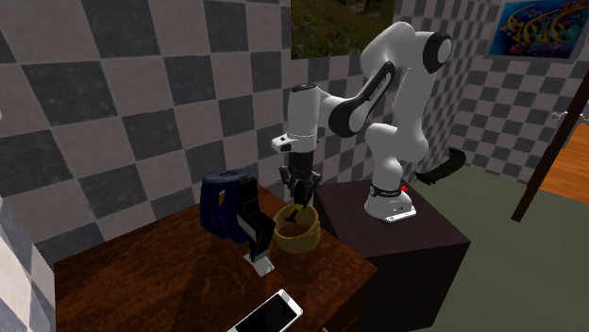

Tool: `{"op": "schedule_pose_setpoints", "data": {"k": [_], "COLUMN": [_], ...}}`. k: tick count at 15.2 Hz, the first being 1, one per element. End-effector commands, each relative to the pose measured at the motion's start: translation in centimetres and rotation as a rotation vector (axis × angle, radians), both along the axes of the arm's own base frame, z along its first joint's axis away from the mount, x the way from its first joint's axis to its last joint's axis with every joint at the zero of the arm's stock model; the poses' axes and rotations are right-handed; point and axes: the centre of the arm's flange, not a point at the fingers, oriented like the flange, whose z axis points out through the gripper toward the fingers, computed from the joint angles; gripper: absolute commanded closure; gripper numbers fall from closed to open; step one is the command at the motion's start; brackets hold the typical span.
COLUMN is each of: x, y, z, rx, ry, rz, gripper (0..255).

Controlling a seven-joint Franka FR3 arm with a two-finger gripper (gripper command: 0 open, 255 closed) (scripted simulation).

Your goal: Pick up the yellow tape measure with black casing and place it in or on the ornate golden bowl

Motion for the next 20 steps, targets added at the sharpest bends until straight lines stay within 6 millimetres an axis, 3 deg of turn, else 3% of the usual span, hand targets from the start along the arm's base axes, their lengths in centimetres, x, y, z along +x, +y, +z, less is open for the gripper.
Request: {"op": "schedule_pose_setpoints", "data": {"k": [1, 3, 11, 12, 17, 20], "x": [-0.1, -0.1, -0.1, -0.1, -0.1, -0.2], "y": [0.1, 0.1, 0.1, 0.1, 0.1, -0.2], "z": [-1.0, -2.0, -2.0, -2.0, -2.0, 1.9], "rx": [0.000, 0.000, 0.000, 0.000, 0.000, 0.000], "ry": [-0.001, -0.001, -0.001, -0.001, -0.001, -0.001], "rz": [0.000, 0.000, 0.000, 0.000, 0.000, 0.000], "gripper": [255, 255, 255, 0, 0, 0]}}
